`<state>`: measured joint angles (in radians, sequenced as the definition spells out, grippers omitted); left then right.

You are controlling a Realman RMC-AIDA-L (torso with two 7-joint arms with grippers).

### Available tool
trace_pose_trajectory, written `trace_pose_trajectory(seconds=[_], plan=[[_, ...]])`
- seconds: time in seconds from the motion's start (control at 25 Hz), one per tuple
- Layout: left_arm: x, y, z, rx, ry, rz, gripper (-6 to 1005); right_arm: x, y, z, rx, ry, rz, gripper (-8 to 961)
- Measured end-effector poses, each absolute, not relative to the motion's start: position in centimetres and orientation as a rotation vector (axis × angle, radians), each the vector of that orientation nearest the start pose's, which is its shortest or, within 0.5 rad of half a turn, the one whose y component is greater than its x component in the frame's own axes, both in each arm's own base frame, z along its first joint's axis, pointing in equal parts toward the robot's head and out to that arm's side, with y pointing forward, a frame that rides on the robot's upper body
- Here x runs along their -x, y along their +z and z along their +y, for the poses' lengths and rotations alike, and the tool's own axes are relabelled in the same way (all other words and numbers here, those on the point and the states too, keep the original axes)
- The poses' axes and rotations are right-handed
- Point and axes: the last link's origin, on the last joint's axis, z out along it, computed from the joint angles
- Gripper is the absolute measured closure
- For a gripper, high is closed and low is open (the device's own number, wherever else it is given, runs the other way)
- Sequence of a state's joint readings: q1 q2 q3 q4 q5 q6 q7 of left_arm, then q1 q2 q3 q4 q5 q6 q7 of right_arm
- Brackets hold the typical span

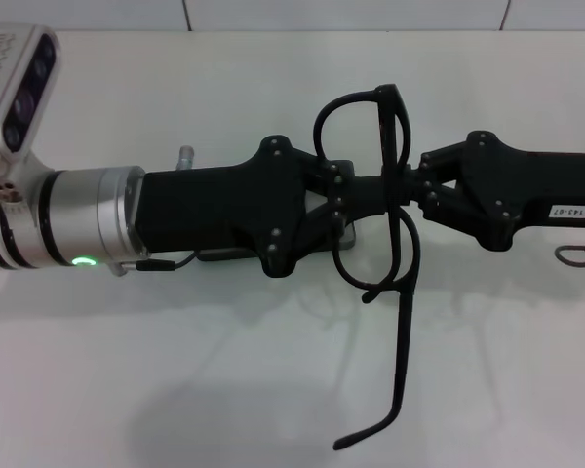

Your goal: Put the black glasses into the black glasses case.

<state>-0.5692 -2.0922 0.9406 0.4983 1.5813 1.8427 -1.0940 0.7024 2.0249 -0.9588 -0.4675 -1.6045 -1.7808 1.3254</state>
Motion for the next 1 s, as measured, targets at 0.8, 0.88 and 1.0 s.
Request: trace_pose_trajectory(seconds=[0.8,0.88,1.0], plan=[[19.8,2.4,28.3,2.841,-1.465,-0.181,1001,-19.6,0.2,35.1,2.741,1.141,0.434,911],[20.0,3.4,28.1,2.881,-1.468,-0.215,1001,-19.9,0.6,35.3,2.703,1.140,0.442,911],[20.7,4.2,27.9,2.938,-1.426,-0.299,1001,-20.5,1.5,35.6,2.632,1.160,0.455,910]])
